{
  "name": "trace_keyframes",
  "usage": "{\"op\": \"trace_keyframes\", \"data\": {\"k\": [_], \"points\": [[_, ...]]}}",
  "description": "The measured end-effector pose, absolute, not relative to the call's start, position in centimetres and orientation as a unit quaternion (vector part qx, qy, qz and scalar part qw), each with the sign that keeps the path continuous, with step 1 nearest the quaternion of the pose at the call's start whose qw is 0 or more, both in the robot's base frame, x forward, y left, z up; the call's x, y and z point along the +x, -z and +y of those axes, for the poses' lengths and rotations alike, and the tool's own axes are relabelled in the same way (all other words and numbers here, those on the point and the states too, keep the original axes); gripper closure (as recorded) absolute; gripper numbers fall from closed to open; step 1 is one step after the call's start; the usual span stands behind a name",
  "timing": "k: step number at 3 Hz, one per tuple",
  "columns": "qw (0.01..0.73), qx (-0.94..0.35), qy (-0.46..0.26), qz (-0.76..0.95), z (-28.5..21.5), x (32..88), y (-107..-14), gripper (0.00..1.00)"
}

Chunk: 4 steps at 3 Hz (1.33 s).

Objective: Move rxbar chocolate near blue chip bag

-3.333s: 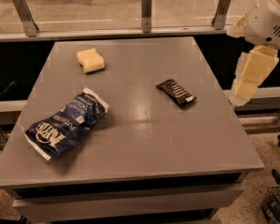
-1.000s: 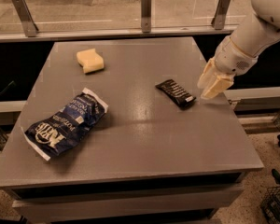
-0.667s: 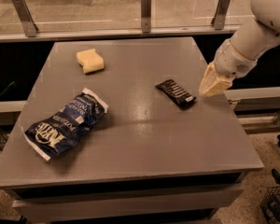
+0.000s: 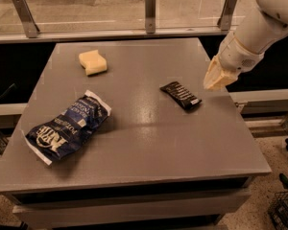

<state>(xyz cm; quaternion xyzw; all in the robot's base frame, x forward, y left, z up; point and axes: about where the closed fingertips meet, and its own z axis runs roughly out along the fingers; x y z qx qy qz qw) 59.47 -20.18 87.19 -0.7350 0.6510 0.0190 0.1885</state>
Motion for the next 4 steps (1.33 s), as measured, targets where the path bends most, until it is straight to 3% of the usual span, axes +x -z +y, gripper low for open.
{"op": "trace_keyframes", "data": {"k": [2,4], "points": [[0.190,-0.753,0.002,0.630,-18.6,60.6,-88.5,1.00],[0.193,-0.763,-0.024,0.616,-16.9,60.9,-86.3,1.00]]}}
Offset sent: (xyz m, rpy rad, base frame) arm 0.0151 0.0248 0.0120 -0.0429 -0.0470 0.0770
